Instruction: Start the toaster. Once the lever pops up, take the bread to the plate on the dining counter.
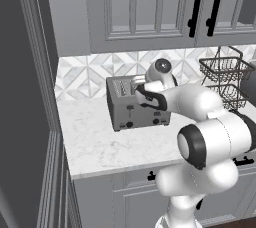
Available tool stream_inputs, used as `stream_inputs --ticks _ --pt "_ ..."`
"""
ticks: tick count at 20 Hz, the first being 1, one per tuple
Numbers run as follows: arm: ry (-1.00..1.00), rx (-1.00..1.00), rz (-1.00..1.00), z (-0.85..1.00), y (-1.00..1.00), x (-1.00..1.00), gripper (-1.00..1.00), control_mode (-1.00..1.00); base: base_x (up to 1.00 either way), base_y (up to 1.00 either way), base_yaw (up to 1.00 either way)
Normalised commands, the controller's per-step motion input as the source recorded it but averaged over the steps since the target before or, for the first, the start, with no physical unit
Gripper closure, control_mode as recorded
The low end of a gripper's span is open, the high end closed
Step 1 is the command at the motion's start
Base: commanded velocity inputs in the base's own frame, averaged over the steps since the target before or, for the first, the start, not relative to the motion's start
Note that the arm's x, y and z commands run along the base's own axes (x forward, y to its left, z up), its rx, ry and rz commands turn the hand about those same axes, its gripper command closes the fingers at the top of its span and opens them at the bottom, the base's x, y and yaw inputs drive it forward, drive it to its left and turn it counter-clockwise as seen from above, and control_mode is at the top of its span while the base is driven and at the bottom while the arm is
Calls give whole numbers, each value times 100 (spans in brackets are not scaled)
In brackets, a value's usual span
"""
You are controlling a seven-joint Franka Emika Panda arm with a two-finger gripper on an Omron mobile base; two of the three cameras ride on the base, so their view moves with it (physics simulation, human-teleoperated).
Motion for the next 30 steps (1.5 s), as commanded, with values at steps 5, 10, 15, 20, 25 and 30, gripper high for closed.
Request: stream_inputs --ticks 5,10,15,20,25,30 --pt "0 0 0 -10 0 0 100 -100 0 0 0" --pt "0 0 0 -1 0 0 100 -100 0 0 0" --pt "0 0 0 -1 0 0 100 -100 0 0 0" --pt "0 0 0 -2 0 0 100 -100 0 0 0" --pt "0 0 0 -5 0 0 100 -100 0 0 0" --pt "0 0 0 -6 0 0 -100 -100 0 0 0"
